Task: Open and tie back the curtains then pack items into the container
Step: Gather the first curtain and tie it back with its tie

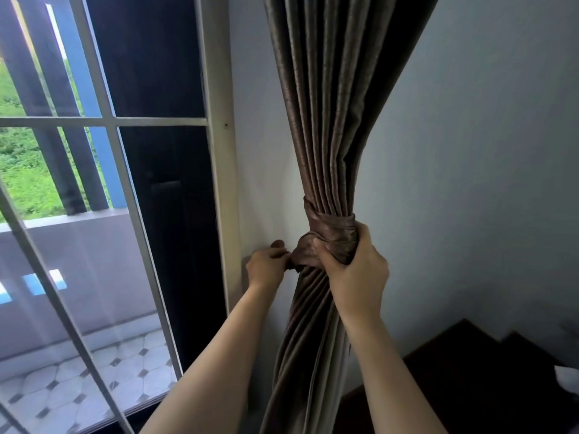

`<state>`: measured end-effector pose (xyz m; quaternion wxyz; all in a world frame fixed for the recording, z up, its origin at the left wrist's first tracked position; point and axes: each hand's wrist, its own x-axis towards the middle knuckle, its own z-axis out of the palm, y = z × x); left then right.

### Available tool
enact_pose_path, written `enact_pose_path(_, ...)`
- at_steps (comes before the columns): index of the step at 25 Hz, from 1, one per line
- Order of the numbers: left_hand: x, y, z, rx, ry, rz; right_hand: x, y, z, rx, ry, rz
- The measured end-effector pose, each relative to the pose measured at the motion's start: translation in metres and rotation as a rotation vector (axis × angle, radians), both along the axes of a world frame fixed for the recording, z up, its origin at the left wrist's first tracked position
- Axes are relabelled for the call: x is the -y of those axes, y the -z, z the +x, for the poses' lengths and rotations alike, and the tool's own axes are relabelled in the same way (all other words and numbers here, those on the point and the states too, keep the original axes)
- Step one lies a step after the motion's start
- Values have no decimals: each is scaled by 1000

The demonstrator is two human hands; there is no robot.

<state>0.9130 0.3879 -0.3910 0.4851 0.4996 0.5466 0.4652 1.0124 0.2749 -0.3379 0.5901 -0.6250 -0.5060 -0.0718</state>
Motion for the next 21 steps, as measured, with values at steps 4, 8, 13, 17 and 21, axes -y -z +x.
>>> enact_pose_path(4, 0, -3, 4, -28, -79, -13, 4, 1, -1, 7, -2, 23)
enact_pose_path(8, 3, -5, 7, -169, -148, -8, 4, 3, -1, 12, -6, 33)
enact_pose_path(13, -3, -8, 3, -225, -55, -38, 2, 3, -7, 11, -35, 37)
enact_pose_path(17, 2, -1, 2, -277, -89, 61, 1, 4, -6, 19, -42, 42)
enact_pose_path(21, 0, 2, -8, -547, 65, 178, -4, 5, -5, 21, -65, 32)
